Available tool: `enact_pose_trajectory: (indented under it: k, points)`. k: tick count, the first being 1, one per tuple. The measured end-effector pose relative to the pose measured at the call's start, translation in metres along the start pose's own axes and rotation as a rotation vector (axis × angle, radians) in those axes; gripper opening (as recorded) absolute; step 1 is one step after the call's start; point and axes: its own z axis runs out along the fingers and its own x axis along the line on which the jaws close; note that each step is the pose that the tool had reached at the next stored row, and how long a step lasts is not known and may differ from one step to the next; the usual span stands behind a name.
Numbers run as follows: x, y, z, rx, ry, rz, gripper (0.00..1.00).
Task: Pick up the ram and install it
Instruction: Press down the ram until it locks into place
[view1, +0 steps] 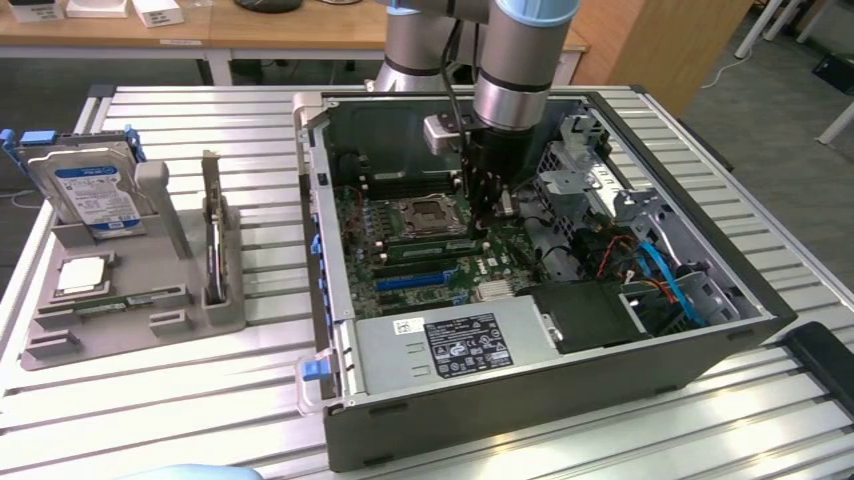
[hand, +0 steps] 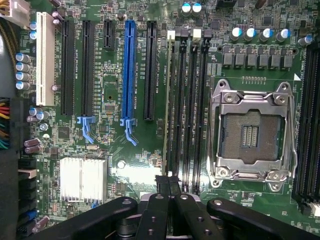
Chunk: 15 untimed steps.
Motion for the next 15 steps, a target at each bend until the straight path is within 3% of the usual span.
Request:
enact_pose_trajectory:
  k: [8, 15]
  points:
    - [0.0002, -0.0005, 0.0014, -0.0031, -0.0003, 0.001, 0.1]
    - [0.001, -0.0008, 0.0005, -0.0224, -0.0066, 0.0, 0.1]
